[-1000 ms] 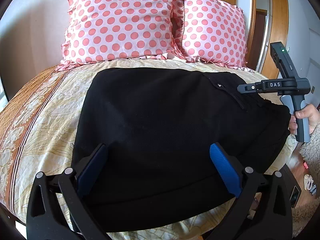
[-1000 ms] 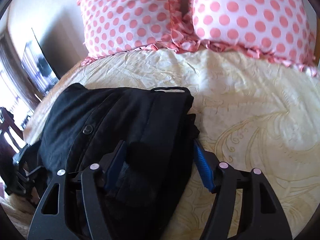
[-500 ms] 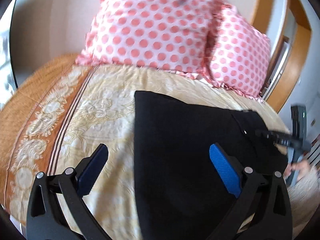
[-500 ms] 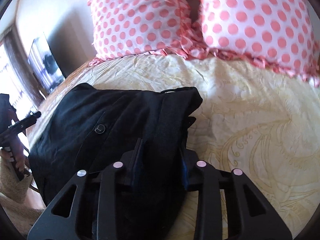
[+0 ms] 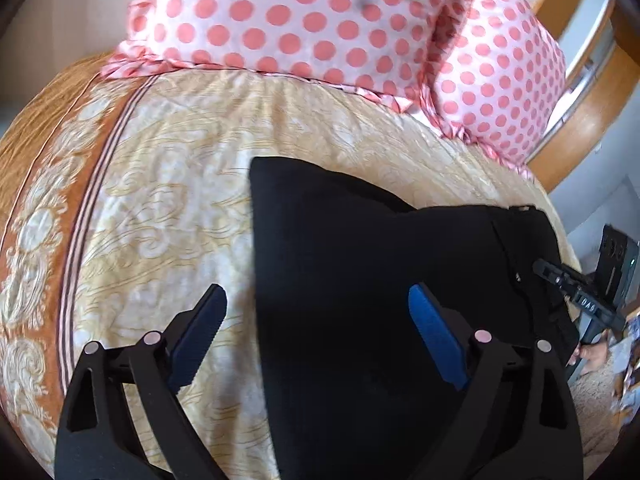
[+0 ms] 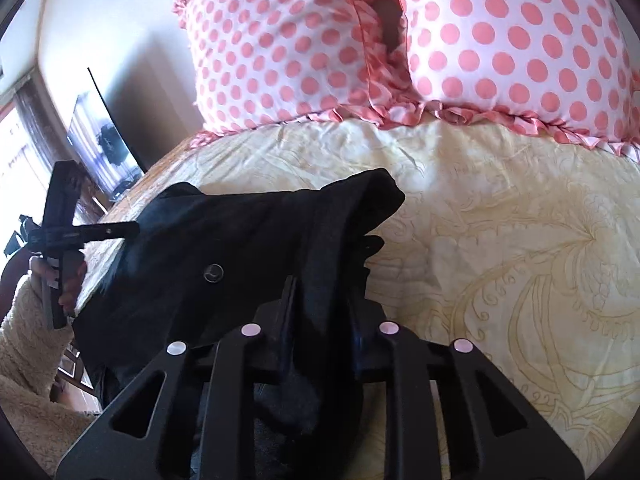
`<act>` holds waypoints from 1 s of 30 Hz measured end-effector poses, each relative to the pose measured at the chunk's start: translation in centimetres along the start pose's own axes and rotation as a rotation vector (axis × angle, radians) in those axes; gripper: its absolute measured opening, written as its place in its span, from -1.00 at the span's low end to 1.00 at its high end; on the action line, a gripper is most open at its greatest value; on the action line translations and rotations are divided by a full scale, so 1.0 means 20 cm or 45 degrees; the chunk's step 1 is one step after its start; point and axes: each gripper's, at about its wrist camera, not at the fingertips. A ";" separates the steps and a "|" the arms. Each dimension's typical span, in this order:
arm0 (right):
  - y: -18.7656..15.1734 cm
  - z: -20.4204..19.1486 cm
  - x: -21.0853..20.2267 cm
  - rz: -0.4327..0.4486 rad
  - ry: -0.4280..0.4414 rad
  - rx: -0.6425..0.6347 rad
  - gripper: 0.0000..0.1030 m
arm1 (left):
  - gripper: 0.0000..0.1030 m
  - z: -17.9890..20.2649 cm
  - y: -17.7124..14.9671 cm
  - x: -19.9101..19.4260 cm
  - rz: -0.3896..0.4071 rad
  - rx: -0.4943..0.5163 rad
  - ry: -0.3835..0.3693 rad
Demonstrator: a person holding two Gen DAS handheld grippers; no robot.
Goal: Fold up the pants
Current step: 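Lift the held trouser edge with the right gripper and fold it over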
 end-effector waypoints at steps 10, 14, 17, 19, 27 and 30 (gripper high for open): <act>0.00 0.02 0.00 0.003 0.013 0.019 -0.58 | 0.09 -0.01 0.05 0.07 -0.038 -0.068 -0.007; 0.01 -0.01 -0.02 0.035 0.020 0.016 -0.62 | -0.68 0.00 0.05 0.01 -0.005 -0.034 -0.007; 0.04 -0.04 -0.05 0.054 0.020 0.001 -0.63 | -0.76 0.06 0.06 -0.02 0.006 0.034 0.046; 0.06 -0.07 -0.07 0.064 0.014 -0.007 -0.64 | -0.78 0.10 0.07 -0.05 0.024 0.071 0.073; 0.29 -0.14 -0.04 0.131 -0.039 -0.069 -0.67 | -0.78 0.12 0.33 -0.09 0.136 0.101 0.112; 0.45 -0.12 0.04 0.193 -0.076 -0.045 -0.67 | -0.78 0.08 0.49 -0.06 0.212 0.077 0.151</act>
Point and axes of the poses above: each gripper's, at about its wrist camera, not at the fingertips, and x roughly the way its jaws point, z to its right, y to its top, and after that the axes turned 9 degrees about x, right-handed
